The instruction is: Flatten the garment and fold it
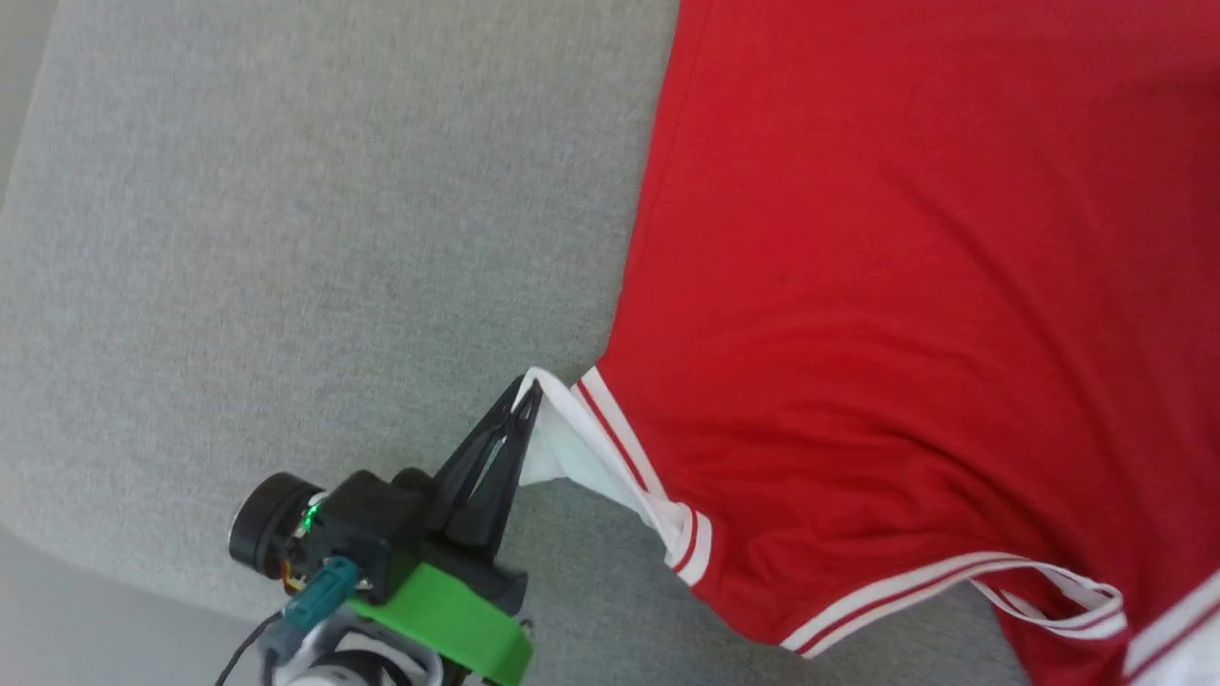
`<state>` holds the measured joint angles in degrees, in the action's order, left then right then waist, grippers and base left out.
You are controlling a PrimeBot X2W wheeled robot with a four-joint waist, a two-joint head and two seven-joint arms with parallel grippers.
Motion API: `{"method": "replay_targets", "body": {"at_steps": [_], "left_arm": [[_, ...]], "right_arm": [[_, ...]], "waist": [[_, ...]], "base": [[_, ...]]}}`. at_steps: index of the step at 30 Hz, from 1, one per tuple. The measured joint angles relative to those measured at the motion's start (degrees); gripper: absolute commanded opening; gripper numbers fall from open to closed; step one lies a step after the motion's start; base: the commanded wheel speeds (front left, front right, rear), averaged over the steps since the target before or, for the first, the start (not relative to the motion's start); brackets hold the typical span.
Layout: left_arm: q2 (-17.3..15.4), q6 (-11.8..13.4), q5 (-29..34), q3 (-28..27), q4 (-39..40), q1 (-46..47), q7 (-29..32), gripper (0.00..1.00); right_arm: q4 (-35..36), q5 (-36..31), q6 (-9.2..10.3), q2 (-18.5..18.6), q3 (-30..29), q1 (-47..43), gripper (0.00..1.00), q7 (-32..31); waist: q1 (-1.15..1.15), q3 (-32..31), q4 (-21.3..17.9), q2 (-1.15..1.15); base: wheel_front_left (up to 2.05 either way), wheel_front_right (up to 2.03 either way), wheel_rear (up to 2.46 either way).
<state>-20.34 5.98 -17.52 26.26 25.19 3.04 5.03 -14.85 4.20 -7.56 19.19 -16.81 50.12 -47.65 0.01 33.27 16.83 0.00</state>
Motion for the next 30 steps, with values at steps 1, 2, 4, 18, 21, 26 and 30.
{"method": "replay_targets", "body": {"at_steps": [1,2,4,18,21,26,30], "left_arm": [[-0.2,0.4,-0.3,-0.5,-0.1,-0.4,0.0,0.00],[-0.2,0.6,-0.9,-0.9,-0.2,-0.9,-0.1,0.00],[-0.5,1.1,-1.9,-1.6,-0.6,-2.1,-0.1,0.00],[-1.0,2.9,-4.7,-3.0,-6.2,-8.4,-2.2,0.00],[-0.6,2.9,-5.0,-2.7,-7.2,-8.4,-2.6,0.00],[-0.1,2.9,-5.7,-2.5,-8.3,-9.0,-2.7,0.00],[-0.2,2.9,-5.8,-2.5,-8.8,-9.1,-2.7,0.00]], "right_arm": [[0.7,0.7,0.00,0.1,-0.3,-1.9,0.00,0.7],[1.5,1.5,0.00,0.0,-0.9,-4.0,0.00,1.5],[3.1,3.1,0.00,-0.3,-2.0,-8.6,0.00,2.4],[20.0,12.3,0.00,-14.9,-18.0,-50.6,0.00,7.2],[19.4,15.8,0.00,-16.4,-20.3,-57.8,0.00,9.1],[11.4,22.5,0.00,-16.3,-16.3,-62.5,0.00,16.6],[11.6,22.4,0.00,-16.4,-12.2,-62.0,1.00,20.7]], "waist": [[0.00,-1.0,-0.4,0.00],[0.00,-2.1,-0.9,0.00],[0.00,-4.2,-1.8,0.00],[-0.01,-17.3,-10.9,0.00],[-0.01,-19.3,-12.2,0.00],[-0.01,-21.5,-14.2,0.00],[-0.01,-23.1,-15.3,0.00]], "base": [[0.00,0.00,0.00],[0.00,0.00,0.00],[0.00,0.00,0.00],[0.00,0.00,0.00],[0.00,0.00,0.00],[0.00,0.00,0.00],[0.00,0.00,0.00]]}}
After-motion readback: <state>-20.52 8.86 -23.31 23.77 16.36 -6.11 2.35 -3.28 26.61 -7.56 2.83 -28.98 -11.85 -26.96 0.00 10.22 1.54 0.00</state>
